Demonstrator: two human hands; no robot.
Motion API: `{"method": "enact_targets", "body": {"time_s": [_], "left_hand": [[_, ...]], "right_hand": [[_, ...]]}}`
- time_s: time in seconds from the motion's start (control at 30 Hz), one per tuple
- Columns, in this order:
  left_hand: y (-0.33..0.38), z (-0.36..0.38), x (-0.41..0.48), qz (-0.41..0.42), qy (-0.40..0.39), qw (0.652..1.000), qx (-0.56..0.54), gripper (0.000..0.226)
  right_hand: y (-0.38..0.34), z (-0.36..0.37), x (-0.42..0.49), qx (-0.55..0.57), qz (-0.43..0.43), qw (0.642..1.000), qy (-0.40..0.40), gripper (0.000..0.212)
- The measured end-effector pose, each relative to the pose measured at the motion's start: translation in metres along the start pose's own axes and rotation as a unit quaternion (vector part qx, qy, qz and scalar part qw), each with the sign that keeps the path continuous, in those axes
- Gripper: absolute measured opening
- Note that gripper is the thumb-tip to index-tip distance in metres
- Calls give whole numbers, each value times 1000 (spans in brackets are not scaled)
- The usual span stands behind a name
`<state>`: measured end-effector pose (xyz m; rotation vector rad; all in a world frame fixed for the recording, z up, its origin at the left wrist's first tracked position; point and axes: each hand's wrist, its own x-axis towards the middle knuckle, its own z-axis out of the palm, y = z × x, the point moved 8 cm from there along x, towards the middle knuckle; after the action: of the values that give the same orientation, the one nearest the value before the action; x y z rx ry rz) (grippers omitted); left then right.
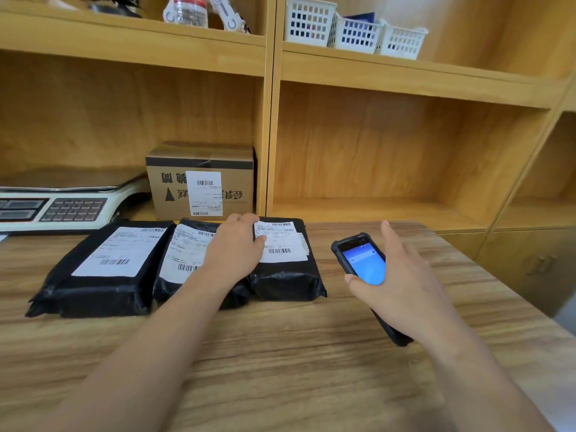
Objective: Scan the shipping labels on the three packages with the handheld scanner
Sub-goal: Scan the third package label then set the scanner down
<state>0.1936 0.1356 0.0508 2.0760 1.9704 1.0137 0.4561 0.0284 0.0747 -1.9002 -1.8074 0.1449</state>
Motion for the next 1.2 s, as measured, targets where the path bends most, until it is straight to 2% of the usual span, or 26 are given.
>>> {"method": "enact_targets", "body": {"time_s": [0.17, 0.33, 0.63, 0.87, 1.0, 1.2], "left_hand": [[-7, -17, -34, 44, 4, 999, -22, 45], [-32, -37, -77, 96, 22, 995, 0, 40], [-61, -71, -125, 118, 97, 988, 1, 41], [-67, -72, -139, 123, 111, 985, -38, 41], [-68, -74, -143, 111, 109, 983, -97, 47], [-86, -63, -142, 8, 82, 971, -223, 54]], "right_hand": [[6, 10, -8, -2, 10, 1000, -9, 108], [14, 27, -20, -22, 28, 999, -27, 109], [37, 51, -43, -75, 57, 994, -49, 107], [44, 54, -55, -129, 77, 987, -50, 110], [46, 58, -60, -138, 90, 985, -53, 111], [48, 60, -62, -138, 109, 983, -46, 117]]}}
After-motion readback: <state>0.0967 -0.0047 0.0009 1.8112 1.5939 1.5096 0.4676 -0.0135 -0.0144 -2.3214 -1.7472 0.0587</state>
